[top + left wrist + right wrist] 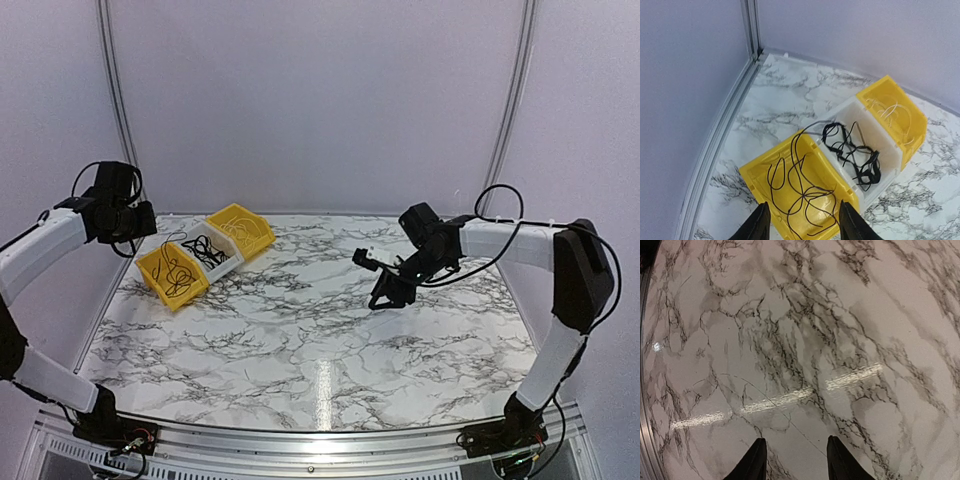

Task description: Untangle the cables

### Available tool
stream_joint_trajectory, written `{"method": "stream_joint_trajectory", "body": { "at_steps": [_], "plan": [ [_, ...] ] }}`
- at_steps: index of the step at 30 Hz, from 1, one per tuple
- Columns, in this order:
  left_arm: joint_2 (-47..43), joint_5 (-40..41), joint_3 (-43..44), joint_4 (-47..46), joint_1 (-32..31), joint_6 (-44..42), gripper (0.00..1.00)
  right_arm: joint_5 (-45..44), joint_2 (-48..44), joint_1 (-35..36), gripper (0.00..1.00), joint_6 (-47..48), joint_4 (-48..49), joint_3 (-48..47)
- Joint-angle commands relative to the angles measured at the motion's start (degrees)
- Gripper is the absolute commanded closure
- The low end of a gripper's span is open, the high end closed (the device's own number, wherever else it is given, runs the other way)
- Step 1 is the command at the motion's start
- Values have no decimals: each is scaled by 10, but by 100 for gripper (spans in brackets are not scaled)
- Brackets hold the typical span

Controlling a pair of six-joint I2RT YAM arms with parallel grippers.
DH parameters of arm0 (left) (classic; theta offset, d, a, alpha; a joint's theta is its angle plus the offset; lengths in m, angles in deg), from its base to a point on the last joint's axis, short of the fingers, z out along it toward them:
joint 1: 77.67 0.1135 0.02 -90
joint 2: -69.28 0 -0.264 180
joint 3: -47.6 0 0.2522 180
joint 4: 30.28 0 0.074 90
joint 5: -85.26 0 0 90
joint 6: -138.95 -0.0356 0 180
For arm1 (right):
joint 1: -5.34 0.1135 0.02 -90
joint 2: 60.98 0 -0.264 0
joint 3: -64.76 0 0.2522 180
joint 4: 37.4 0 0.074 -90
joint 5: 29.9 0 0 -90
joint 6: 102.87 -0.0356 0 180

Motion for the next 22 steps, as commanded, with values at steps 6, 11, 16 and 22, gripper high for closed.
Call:
{"method": "stream_joint_trajectory", "body": {
  "at_steps": [6, 11, 16, 22],
  "plan": [
    [-133, -64, 31, -98, 1, -88, 42, -59, -128, -115, 57, -92, 70, -93],
    [-139, -171, 13, -153, -1, -51, 31, -129, -204, -181, 12, -195, 162, -94],
    [-124, -195, 21, -183, -40, -57, 19, -205, -252, -183, 1, -226, 201, -64],
    [-118, -106, 35, -183, -92, -108, 2, -189, -321, -183, 1, -236, 252, 32]
  ]
}}
